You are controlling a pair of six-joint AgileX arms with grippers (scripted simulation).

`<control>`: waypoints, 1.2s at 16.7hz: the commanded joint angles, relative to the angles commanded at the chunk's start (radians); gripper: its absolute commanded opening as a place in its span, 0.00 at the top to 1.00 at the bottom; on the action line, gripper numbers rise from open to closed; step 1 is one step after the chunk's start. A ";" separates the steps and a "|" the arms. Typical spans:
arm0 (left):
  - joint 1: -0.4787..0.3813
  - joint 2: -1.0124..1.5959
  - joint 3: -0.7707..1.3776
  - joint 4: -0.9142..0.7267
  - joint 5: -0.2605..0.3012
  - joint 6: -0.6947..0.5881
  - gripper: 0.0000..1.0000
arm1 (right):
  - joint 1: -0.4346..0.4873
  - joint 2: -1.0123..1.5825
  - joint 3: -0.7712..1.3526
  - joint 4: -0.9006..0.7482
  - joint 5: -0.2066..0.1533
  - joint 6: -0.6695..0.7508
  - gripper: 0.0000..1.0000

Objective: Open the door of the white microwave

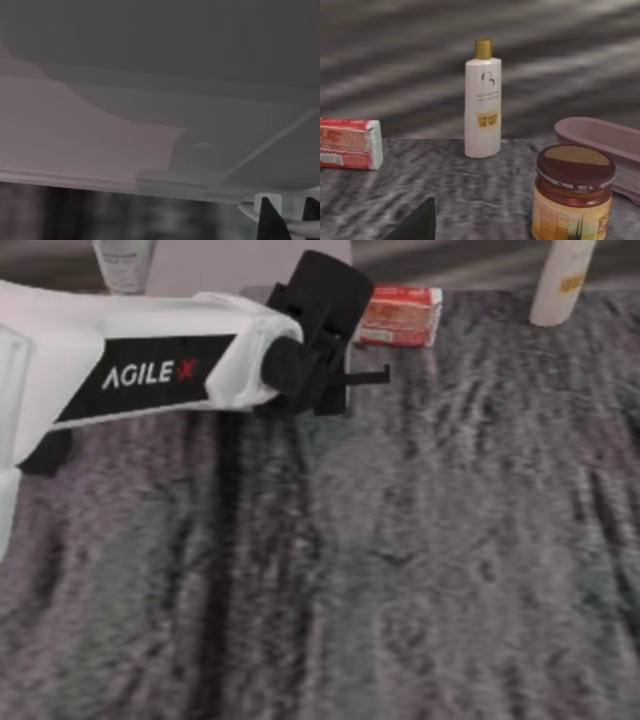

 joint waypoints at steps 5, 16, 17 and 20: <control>0.000 0.000 0.000 0.000 0.000 0.000 1.00 | 0.000 0.000 0.000 0.000 0.000 0.000 0.00; 0.005 -0.037 -0.059 0.040 0.032 0.046 1.00 | 0.000 0.000 0.000 0.000 0.000 0.000 0.00; 0.005 -0.039 -0.064 0.042 0.034 0.050 1.00 | 0.000 0.000 0.000 0.000 0.000 0.000 0.00; 0.005 -0.039 -0.064 0.042 0.034 0.050 1.00 | 0.000 0.000 0.000 0.000 0.000 0.000 0.00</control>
